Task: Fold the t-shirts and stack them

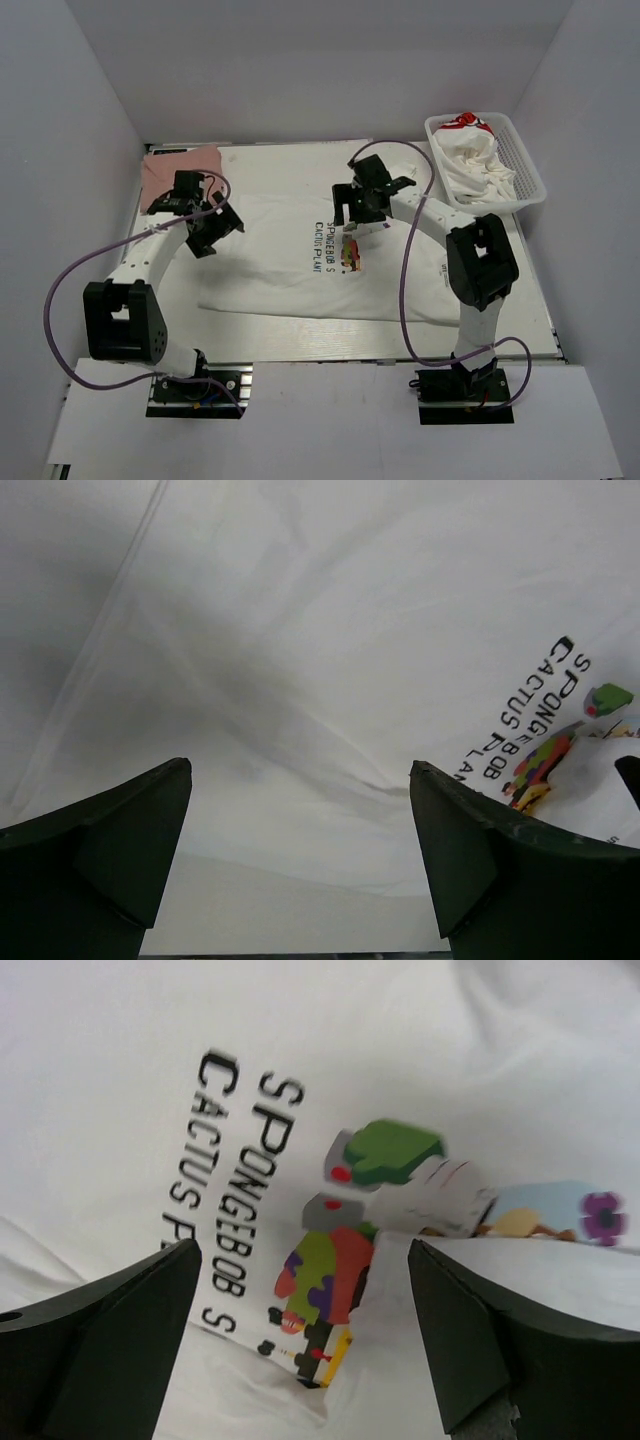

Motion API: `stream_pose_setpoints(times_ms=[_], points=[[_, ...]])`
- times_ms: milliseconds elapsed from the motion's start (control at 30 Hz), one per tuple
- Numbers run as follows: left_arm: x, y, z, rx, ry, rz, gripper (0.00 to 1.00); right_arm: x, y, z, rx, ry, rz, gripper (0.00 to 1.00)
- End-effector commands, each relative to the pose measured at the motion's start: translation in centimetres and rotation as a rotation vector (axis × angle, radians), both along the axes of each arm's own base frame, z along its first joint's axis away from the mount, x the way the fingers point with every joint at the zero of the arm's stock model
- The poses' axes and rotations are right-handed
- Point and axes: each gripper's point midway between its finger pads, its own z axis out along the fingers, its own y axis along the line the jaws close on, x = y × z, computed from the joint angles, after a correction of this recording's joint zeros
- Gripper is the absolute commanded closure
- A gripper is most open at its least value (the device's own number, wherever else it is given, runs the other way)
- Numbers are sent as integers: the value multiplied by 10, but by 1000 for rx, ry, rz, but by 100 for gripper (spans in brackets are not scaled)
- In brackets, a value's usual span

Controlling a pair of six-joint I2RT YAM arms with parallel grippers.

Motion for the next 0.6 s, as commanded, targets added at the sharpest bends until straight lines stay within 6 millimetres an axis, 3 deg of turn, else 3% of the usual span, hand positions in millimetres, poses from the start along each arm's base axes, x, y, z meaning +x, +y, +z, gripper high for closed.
stream_pose_setpoints(times_ms=[0,67,133,167,200,233,300,400,533,567], points=[[41,2,27,13,-116,-19,0,34,-30,44,-46,-125,-147,10],[59,7,26,25,-131,-26,0,49,-51,50,-53,-126,-249,10],[72,7,25,32,-131,-37,0,60,-60,46,-55,-103,-284,10],[79,10,25,53,-134,-42,0,72,-77,51,-63,-108,-331,10],[92,11,33,66,-153,-45,0,80,-81,52,-76,-112,-336,10],[98,11,18,67,-107,-46,0,89,-91,54,-90,-123,-354,10],[120,17,21,110,-129,-46,0,113,-109,56,-158,-159,-360,10],[146,25,4,161,-79,-44,0,145,-131,55,-216,-200,-400,10],[174,20,-19,168,-59,-61,0,184,-138,44,-190,-219,-402,10],[184,20,-15,168,-84,-59,0,194,-143,44,-176,-225,-410,10]])
